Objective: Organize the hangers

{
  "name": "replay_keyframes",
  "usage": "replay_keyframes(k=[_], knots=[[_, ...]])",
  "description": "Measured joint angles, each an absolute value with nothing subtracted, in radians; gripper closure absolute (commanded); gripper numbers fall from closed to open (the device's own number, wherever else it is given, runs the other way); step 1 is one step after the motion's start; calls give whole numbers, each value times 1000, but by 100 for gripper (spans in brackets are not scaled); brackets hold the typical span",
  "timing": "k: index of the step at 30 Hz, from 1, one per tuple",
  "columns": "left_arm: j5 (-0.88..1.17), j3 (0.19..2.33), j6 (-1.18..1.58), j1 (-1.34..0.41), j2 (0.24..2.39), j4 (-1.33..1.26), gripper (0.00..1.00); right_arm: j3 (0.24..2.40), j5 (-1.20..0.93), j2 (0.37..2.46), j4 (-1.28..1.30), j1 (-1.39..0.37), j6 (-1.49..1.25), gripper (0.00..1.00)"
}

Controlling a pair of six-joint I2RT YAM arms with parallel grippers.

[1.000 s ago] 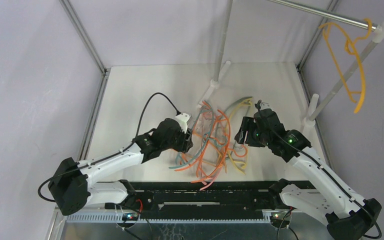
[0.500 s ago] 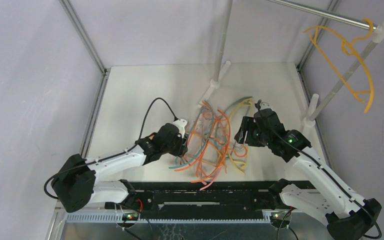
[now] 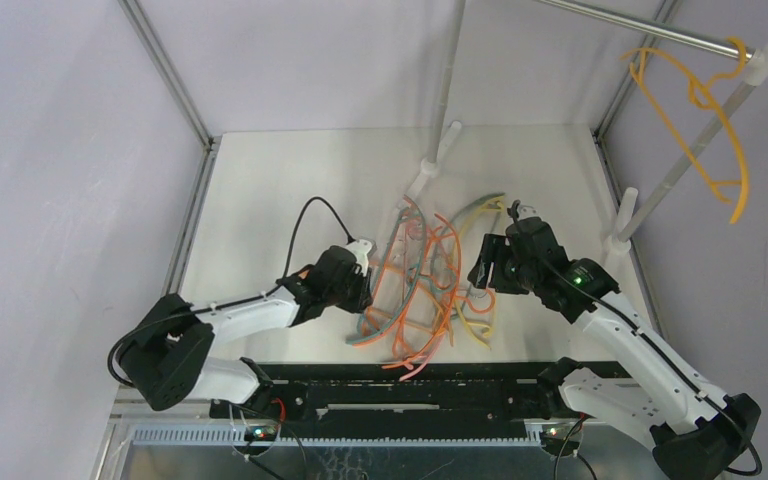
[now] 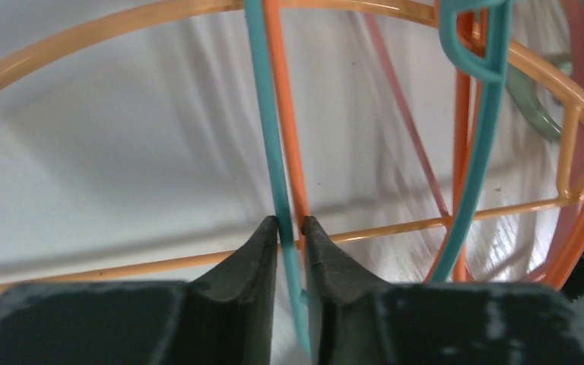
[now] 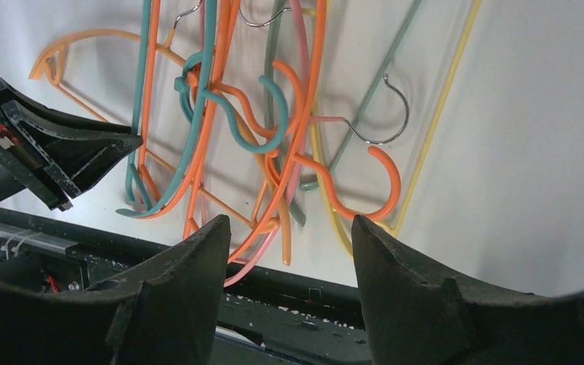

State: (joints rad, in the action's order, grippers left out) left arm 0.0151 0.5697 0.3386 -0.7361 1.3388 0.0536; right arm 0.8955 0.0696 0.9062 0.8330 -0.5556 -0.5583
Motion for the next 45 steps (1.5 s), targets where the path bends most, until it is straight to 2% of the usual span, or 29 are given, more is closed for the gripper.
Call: replay_keyframes(k=[2, 4, 13, 19, 24, 33, 34, 35, 36, 45], knots=[[37, 570, 342, -737, 1345, 38, 88, 896, 68, 907, 833, -555, -556, 33], [44, 570, 345, -736, 1352, 24, 99, 896, 65, 909, 833, -551, -555, 33], [60, 612, 350, -730, 1344, 94, 100, 896, 51, 913, 833, -549, -547, 35], [47, 754, 352, -730, 1242, 226, 100, 896, 25, 923, 818, -547, -538, 39], [41, 853, 370, -730, 1219, 210, 100, 896, -14, 942, 789, -547, -526, 40], [58, 855, 407, -730, 1246, 204, 100, 895, -159, 1010, 670, -548, -524, 40], [60, 855, 411, -730, 1251, 204, 90, 895, -173, 1030, 654, -548, -526, 40], [62, 855, 413, -730, 1255, 204, 67, 895, -183, 1047, 645, -548, -528, 40], [64, 854, 416, -730, 1258, 204, 60, 894, -191, 1062, 636, -548, -530, 40], [64, 790, 418, -716, 1325, 154, 64, 817, -213, 1026, 595, -559, -573, 40]])
